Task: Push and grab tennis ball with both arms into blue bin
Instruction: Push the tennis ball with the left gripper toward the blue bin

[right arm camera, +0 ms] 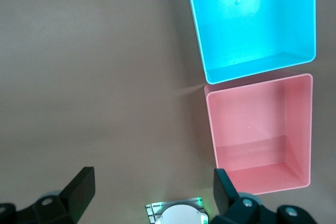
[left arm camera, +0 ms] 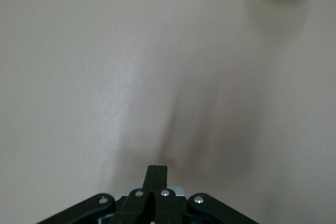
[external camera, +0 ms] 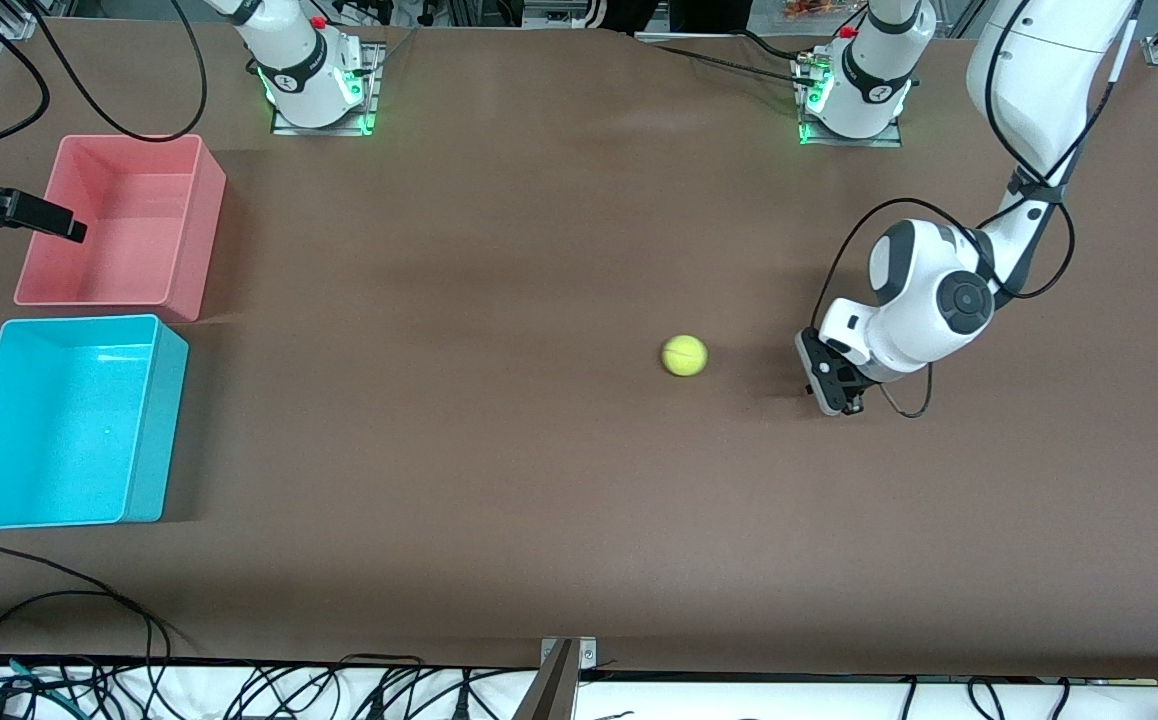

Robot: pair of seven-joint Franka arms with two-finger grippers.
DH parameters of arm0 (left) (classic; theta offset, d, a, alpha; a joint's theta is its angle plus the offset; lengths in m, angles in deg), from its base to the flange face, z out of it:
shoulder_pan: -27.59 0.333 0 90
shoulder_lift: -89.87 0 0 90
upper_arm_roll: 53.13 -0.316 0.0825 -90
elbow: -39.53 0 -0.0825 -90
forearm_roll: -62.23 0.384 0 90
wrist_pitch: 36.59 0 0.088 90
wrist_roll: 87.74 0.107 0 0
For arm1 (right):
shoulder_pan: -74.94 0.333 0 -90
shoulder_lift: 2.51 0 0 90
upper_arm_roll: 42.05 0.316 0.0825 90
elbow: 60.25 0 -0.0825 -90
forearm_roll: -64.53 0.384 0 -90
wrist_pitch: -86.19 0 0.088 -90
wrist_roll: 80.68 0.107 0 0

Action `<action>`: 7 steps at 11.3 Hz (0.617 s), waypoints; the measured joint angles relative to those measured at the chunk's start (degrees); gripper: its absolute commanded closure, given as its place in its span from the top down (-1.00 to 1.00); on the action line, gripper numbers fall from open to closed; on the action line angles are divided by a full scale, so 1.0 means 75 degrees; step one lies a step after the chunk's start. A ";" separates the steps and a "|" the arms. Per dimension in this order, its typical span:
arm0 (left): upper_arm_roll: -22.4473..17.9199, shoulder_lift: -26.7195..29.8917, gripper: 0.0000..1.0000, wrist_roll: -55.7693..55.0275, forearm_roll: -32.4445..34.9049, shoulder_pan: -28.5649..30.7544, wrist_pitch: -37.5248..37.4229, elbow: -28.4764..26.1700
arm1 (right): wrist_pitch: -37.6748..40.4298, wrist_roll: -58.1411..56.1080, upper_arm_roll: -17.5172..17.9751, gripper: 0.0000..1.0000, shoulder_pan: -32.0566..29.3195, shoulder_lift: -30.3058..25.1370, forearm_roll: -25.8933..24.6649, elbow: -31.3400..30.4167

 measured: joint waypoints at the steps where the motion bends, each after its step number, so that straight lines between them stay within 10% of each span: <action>1: -0.0001 -0.0011 -1.00 0.0052 0.0000 0.0070 -0.0002 0.0000 | -0.0041 0.0000 0.0000 1.00 0.0000 0.0001 0.0000 0.0020; 5: -0.0070 -0.0043 -0.89 0.0058 0.0000 0.0138 -0.0008 -0.0015 | -0.0070 -0.0011 0.0008 1.00 0.0031 0.0045 0.0000 0.0078; 6: -0.0136 -0.0043 -0.50 0.0059 0.0000 0.0153 -0.0016 -0.0018 | -0.0131 -0.0011 0.0018 1.00 0.0047 0.0167 0.0010 0.0070; 7: -0.0206 -0.0036 0.37 0.0060 0.0000 0.0161 -0.0016 -0.0018 | -0.0233 -0.0011 0.0037 1.00 0.0064 0.0371 0.0046 0.0067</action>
